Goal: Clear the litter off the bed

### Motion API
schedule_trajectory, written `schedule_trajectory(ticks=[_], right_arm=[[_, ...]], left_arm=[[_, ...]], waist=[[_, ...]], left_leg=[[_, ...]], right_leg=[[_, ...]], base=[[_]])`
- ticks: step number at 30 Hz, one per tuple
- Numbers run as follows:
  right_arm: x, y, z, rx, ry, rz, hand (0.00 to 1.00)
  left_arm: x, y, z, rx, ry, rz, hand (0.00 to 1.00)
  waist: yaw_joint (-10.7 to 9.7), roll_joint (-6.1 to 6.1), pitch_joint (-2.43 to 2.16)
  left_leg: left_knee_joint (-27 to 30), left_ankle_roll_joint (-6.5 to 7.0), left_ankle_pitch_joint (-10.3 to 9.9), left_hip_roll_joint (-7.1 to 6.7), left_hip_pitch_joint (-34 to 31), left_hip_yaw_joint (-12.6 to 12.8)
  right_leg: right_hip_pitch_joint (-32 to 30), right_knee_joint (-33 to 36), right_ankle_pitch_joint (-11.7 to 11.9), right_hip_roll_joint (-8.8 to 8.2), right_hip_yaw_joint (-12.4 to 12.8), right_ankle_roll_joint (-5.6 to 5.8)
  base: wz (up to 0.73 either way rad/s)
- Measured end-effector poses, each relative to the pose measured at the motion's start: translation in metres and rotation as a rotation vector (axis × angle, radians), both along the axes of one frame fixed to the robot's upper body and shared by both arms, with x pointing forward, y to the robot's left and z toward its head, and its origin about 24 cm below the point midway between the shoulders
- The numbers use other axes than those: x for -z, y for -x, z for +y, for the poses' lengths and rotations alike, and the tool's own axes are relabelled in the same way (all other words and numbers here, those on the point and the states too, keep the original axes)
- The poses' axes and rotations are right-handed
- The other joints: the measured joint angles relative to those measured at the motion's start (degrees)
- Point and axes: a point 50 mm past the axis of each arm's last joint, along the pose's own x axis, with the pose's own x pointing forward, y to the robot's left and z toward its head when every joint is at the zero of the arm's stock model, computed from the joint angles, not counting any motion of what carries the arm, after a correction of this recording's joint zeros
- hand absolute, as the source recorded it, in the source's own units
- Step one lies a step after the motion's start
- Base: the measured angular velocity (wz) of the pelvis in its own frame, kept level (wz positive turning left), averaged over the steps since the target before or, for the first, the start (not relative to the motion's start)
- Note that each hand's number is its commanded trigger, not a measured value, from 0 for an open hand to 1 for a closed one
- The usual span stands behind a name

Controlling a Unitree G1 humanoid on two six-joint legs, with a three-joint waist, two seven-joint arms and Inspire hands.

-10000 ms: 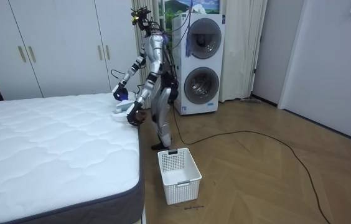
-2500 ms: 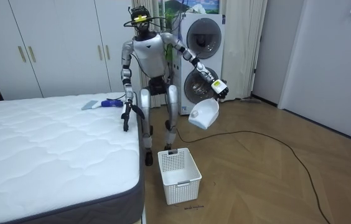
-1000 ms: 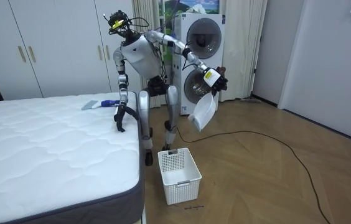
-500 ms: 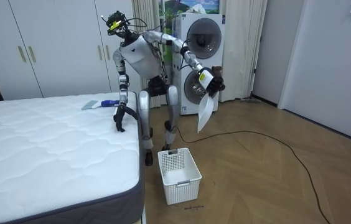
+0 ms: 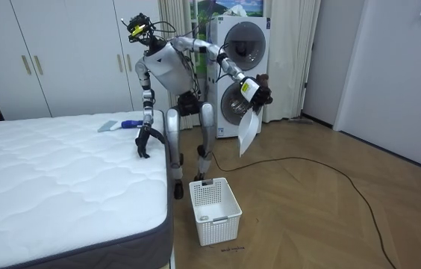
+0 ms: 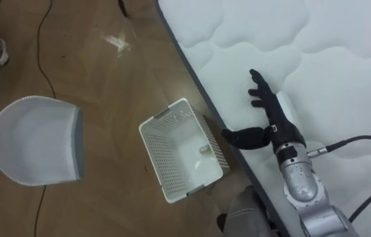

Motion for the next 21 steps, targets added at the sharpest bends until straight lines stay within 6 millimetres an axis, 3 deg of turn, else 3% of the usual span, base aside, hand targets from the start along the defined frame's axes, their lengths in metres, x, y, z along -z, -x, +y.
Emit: schedule_trajectory(ticks=[2, 5, 7, 10, 11, 12, 14, 16, 21], right_arm=[[0.003, 0.003, -0.004, 0.016, -0.008, 0.016, 0.0], [0.011, 0.012, -0.006, 0.024, -0.003, 0.05, 0.0], [0.016, 0.018, -0.008, 0.034, -0.002, 0.075, 0.0], [0.028, 0.032, -0.013, 0.068, 0.0, 0.132, 0.0], [0.035, 0.043, -0.016, 0.091, -0.003, 0.173, 0.0], [0.042, 0.053, -0.02, 0.124, -0.006, 0.209, 0.0], [0.047, 0.064, -0.028, 0.179, -0.001, 0.249, 0.0], [0.05, 0.069, -0.032, 0.228, -0.015, 0.264, 0.0], [0.044, 0.071, -0.025, 0.256, -0.062, 0.224, 0.0]], left_arm=[[0.003, 0.0, -0.002, -0.005, 0.042, -0.023, 1.0], [0.014, 0.007, -0.007, -0.021, 0.125, -0.086, 1.0], [0.029, 0.018, -0.013, -0.044, 0.189, -0.109, 1.0], [0.049, 0.034, -0.022, -0.056, 0.276, -0.125, 1.0], [0.051, 0.038, -0.026, -0.051, 0.301, -0.144, 1.0], [0.051, 0.04, -0.031, -0.045, 0.333, -0.175, 1.0], [0.051, 0.043, -0.044, -0.023, 0.393, -0.23, 1.0], [0.049, 0.043, -0.055, -0.008, 0.453, -0.281, 1.0], [0.037, 0.049, -0.084, 0.031, 0.66, -0.407, 1.0]], waist=[[0.9, -0.9, -0.05], [3.4, -3.18, -0.44], [5.1, -4.07, -0.91], [7.4, -5.86, -1.82], [8.1, -7.34, -2.58], [8.8, -8.32, -2.98], [9.3, -8.7, -3.2], [10.4, -10.05, -3.2], [11.4, -14.63, -3.75]], left_leg=[[0.2, -0.04, 0.0, -0.05, 0.5, -1.4], [0.6, -1.05, -0.6, -0.18, 1.4, -5.5], [0.5, -1.21, -0.7, 0.18, 2.2, -7.5], [-0.2, -2.15, -1.2, 1.32, 4.7, -9.4], [-0.3, -2.26, -1.3, 1.51, 5.7, -9.7], [-0.6, -2.63, -1.5, 1.91, 6.9, -10.8], [-2.2, -2.71, -1.6, 2.77, 9.1, -12.8], [-4.0, -2.81, -1.6, 3.25, 11.8, -13.0], [-6.3, -3.0, -1.7, 4.23, 16.2, -13.0]], right_leg=[[0.5, -0.3, 0.1, 0.54, 0.7, -0.01], [1.4, -0.8, 0.4, 2.05, 2.5, -0.31], [2.5, -2.4, 1.3, 3.57, 3.7, -0.42], [5.8, -5.4, 2.4, 5.56, 4.2, -0.67], [6.9, -6.1, 2.5, 5.98, 4.3, -0.71], [8.7, -7.6, 2.9, 6.49, 3.9, -0.78], [12.3, -11.3, 4.1, 7.13, 2.3, -0.89], [15.2, -13.6, 5.0, 7.78, 2.2, -0.78], [20.3, -18.9, 7.0, 9.32, 2.3, -0.24]], base=[[-0.3], [-0.45], [-0.64], [-0.46], [-0.16], [-0.11], [0.06], [-0.07], [-0.11]])
